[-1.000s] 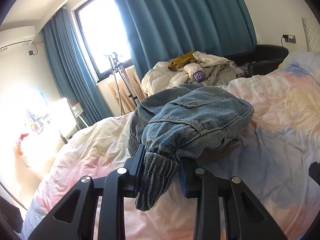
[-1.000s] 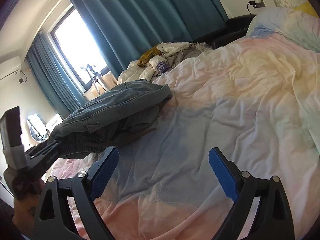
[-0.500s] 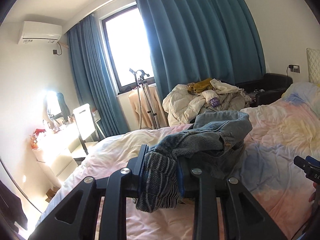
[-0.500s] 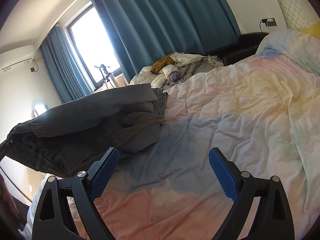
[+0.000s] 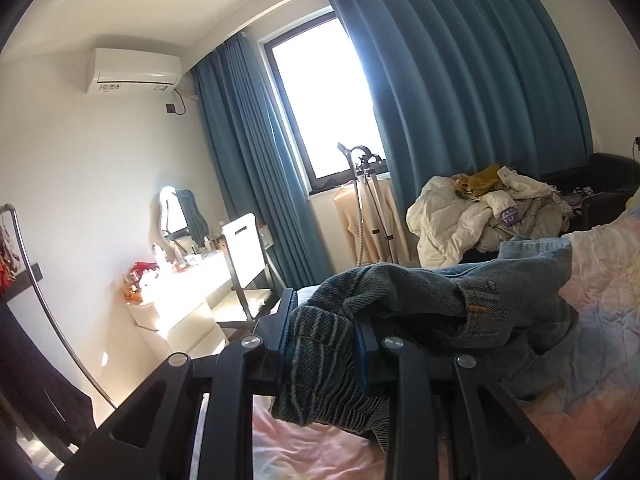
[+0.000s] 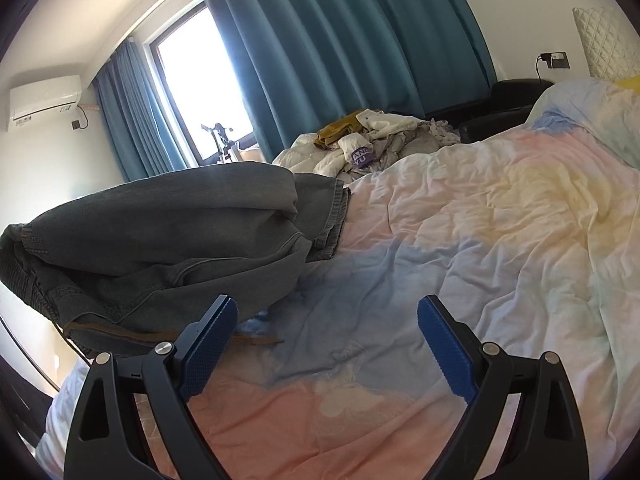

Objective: Fold clothes
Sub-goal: 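Pull the held cuff away to unroll the jeans with the left gripper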

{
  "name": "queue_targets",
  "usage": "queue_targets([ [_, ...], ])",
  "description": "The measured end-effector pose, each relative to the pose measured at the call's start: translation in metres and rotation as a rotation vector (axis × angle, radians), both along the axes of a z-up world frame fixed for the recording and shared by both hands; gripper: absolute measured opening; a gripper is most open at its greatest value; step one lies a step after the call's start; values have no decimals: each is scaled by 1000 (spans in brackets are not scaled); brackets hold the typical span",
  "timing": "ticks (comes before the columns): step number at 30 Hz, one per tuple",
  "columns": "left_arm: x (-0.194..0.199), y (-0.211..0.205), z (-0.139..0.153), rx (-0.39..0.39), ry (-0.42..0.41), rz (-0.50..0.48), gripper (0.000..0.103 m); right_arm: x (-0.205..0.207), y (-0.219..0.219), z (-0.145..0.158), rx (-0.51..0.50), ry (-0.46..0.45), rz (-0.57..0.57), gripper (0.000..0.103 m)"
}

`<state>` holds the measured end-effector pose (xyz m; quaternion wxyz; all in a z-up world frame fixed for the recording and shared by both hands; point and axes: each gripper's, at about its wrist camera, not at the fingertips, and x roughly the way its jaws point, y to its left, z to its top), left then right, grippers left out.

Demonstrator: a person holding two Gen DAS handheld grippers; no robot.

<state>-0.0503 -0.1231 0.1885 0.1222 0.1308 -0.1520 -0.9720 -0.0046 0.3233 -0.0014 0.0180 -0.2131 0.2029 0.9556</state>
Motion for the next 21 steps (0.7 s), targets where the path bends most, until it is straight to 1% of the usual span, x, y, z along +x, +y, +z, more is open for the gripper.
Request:
queue_targets([
  [2, -6, -16, -6, -4, 1, 34, 26, -2, -4, -1, 8, -2, 7, 93],
  [4, -9, -36, -27, 18, -20, 85, 26, -4, -6, -1, 17, 0, 12, 93],
  [6, -14, -59, -57, 54, -72, 138, 26, -6, -9, -1, 18, 3, 18, 93],
  [10, -12, -87, -125, 163, -188, 193, 26, -10, -10, -3, 15, 10, 25, 93],
  [13, -2, -100, -155, 294, -228, 190, 26, -13, -9, -4, 6, 8, 29, 93],
  [16, 8, -104, -161, 398, -218, 167, 27, -15, -10, -5, 4, 0, 36, 93],
  [21, 19, -103, -151, 534, -233, 130, 29, -16, -12, -5, 9, -3, 47, 93],
])
